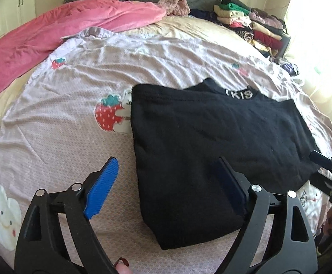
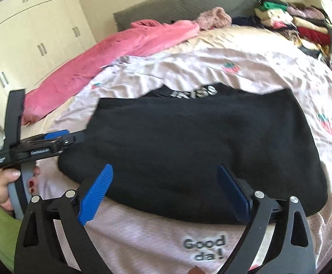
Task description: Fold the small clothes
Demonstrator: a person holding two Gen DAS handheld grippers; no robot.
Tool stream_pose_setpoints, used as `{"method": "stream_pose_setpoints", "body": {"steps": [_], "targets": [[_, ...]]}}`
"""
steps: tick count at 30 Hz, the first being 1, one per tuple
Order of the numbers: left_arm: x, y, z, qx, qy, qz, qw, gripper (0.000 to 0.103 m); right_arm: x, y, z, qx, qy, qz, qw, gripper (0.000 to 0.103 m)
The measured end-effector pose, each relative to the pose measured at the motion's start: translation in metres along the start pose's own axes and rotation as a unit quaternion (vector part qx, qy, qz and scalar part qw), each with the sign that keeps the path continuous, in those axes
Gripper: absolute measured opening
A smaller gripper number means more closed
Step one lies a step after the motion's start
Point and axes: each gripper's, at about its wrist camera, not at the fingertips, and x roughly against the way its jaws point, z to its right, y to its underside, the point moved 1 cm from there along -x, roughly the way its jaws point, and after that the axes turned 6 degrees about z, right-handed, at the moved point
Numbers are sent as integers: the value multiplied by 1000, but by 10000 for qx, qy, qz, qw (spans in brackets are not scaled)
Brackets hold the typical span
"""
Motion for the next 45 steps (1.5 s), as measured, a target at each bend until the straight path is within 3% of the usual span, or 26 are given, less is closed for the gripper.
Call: {"method": "stream_pose_setpoints", "body": {"steps": [7, 18, 29, 39, 45], "targets": [[12, -11, -16, 222, -60, 204, 9995, 92, 1, -8, -47, 708, -63, 142, 9974, 96], [19, -19, -42, 612, -116, 309, 9976, 93, -31, 13, -104, 2114, 107, -124, 9773, 97], [6, -18, -52, 682, -212, 244, 9972, 93, -68, 35, -110, 2534, 192, -429, 9662, 97], [-12, -16, -55, 940, 107, 36, 9955, 93, -94, 41, -114, 2937, 315, -532, 9539, 97], [-27, -15, -52, 1008, 219, -117, 9946, 93, -104, 43, -121, 3276, 413, -338, 9433, 96]]}}
